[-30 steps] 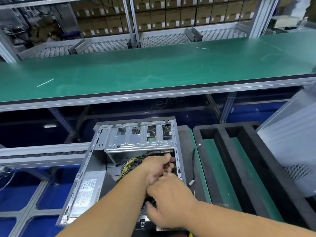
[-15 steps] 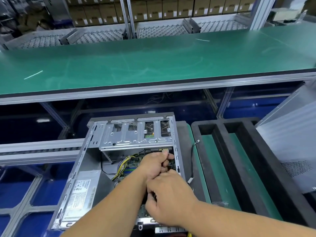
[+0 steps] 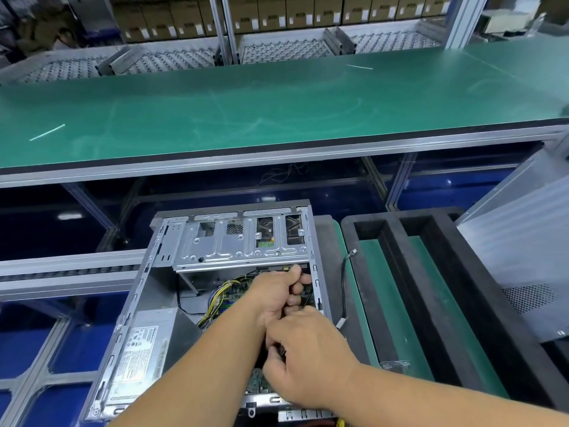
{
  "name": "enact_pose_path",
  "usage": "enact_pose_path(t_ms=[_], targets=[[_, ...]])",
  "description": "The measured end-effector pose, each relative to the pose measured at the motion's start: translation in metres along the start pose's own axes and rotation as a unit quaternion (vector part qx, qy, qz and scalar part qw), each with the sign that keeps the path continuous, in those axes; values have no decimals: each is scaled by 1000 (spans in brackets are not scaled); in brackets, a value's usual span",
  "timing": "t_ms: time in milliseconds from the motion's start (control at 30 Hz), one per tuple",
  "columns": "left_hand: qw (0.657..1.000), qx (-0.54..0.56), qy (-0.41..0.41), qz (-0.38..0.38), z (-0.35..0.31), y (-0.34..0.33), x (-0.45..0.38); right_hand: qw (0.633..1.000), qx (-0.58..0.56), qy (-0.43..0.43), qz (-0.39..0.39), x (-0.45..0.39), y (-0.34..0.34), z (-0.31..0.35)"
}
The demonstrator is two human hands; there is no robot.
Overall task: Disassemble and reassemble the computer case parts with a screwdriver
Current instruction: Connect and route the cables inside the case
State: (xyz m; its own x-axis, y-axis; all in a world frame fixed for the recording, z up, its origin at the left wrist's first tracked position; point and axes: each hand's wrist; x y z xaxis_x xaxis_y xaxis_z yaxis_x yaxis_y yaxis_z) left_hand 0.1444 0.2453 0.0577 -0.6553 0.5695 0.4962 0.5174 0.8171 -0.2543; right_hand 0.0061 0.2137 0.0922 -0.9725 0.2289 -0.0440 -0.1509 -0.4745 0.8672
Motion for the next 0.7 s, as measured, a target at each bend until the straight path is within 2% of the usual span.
enact_pose_path(t_ms=[367, 467, 533, 600, 667, 700], targets=[[996, 42, 71, 32, -10, 2, 2, 999, -32, -6, 4, 4, 1, -2], [999, 7, 35, 8, -14, 8, 9, 992, -111, -48, -44, 4, 1, -2], [998, -66, -19, -14, -20, 24, 19, 974, -198, -83, -72, 2, 0, -6], [967, -236, -90, -23, -27, 50, 31, 950, -282, -113, -73, 1, 1, -12], [892, -429, -142, -29, -30, 75, 47, 924, -350, -133, -71, 0, 2, -14], [859, -490, -147, -11, -29, 85, 54, 905, -390, -152, -72, -2, 5, -14]])
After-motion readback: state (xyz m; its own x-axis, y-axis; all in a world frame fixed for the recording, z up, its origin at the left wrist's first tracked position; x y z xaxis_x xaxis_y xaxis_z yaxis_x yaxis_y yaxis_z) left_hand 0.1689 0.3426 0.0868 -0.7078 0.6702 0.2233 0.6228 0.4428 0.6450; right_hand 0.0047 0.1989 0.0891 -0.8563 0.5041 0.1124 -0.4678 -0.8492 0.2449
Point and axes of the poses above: each hand's wrist, its own x-axis away from the middle knuckle, its own y-axis out of the back of the hand, z = x × y, and after that the axes turned 12 degrees about -y, right-handed
